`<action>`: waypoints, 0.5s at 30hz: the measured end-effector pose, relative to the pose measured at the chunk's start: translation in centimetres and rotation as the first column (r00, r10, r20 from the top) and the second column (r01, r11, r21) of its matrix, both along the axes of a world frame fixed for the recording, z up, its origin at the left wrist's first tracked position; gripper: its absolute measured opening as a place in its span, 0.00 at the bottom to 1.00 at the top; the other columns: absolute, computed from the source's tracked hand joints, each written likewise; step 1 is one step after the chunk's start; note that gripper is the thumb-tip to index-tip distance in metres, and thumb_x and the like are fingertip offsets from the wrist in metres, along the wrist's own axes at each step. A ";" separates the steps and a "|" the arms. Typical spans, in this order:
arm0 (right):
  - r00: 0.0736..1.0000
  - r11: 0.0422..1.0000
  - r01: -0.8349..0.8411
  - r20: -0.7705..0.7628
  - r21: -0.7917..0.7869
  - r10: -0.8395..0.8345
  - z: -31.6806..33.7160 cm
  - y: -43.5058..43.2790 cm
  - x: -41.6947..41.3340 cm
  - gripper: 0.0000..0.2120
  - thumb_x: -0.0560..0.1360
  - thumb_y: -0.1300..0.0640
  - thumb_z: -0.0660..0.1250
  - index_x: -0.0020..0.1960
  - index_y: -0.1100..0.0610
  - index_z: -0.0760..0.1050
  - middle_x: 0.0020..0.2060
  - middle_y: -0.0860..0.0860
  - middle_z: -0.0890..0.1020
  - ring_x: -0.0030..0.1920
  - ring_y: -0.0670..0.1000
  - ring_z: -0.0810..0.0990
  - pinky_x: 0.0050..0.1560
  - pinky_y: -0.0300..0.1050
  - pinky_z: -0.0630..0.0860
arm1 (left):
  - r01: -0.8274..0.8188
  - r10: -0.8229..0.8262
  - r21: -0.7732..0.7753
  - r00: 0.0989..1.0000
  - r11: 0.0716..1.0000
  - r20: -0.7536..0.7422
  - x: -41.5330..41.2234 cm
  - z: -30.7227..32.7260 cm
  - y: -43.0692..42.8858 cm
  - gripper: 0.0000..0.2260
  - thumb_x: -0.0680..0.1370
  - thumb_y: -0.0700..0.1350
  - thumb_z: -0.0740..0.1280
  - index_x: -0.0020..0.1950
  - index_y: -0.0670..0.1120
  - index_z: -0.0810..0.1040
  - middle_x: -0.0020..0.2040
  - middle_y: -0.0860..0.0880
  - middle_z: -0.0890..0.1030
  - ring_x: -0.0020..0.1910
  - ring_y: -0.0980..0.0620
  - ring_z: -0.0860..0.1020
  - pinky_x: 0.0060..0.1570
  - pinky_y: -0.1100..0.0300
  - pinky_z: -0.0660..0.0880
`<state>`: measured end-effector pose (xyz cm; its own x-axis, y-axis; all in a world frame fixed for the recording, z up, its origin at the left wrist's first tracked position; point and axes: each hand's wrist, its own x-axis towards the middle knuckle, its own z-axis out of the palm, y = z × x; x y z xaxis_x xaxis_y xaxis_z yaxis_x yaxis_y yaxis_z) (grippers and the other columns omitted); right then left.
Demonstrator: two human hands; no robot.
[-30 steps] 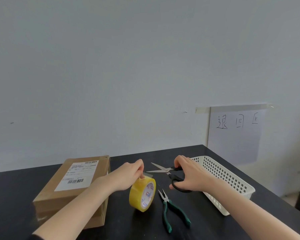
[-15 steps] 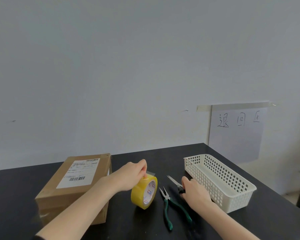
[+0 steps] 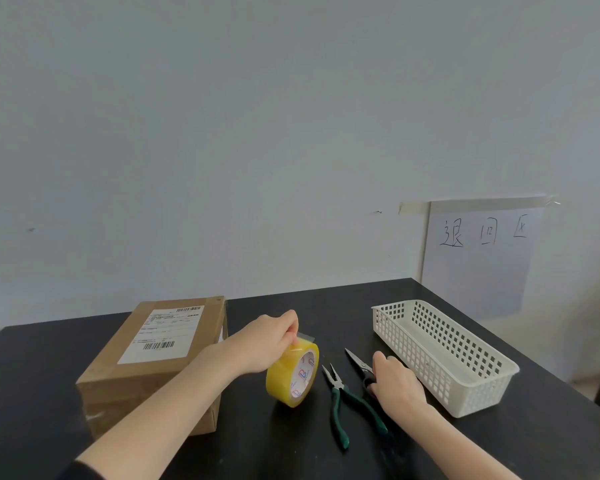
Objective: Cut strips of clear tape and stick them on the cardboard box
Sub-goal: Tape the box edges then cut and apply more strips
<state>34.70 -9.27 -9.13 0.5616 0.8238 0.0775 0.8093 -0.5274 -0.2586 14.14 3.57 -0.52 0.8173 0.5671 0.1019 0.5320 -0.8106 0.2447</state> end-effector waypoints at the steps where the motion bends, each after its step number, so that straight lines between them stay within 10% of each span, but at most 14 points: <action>1: 1.000 1.000 0.002 0.002 0.001 -0.002 0.0 0.0 0.1 0.13 0.78 0.55 0.66 0.48 0.55 0.61 0.45 0.50 0.69 0.44 0.55 0.75 0.40 0.46 0.70 | 0.000 0.000 0.003 1.000 1.000 -0.001 0.0 0.0 0.0 0.03 0.84 0.49 0.54 0.53 0.53 0.65 0.49 0.51 0.77 0.43 0.52 0.77 0.36 0.66 0.69; 15: 0.993 0.996 -0.007 -0.116 -0.093 -0.004 0.2 0.9 1.8 0.14 0.74 0.54 0.70 0.37 0.52 0.64 0.49 0.53 0.80 0.48 0.55 0.79 0.44 0.45 0.74 | -0.011 0.011 0.009 1.000 1.000 -0.006 -0.1 0.0 -0.1 0.02 0.83 0.50 0.54 0.54 0.53 0.65 0.47 0.52 0.75 0.43 0.53 0.77 0.37 0.67 0.70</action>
<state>36.54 -8.37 -8.97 0.5609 0.8253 -0.0653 0.7775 -0.5523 -0.3008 14.00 3.44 -0.53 0.8119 0.5749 0.1020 0.5419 -0.8070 0.2347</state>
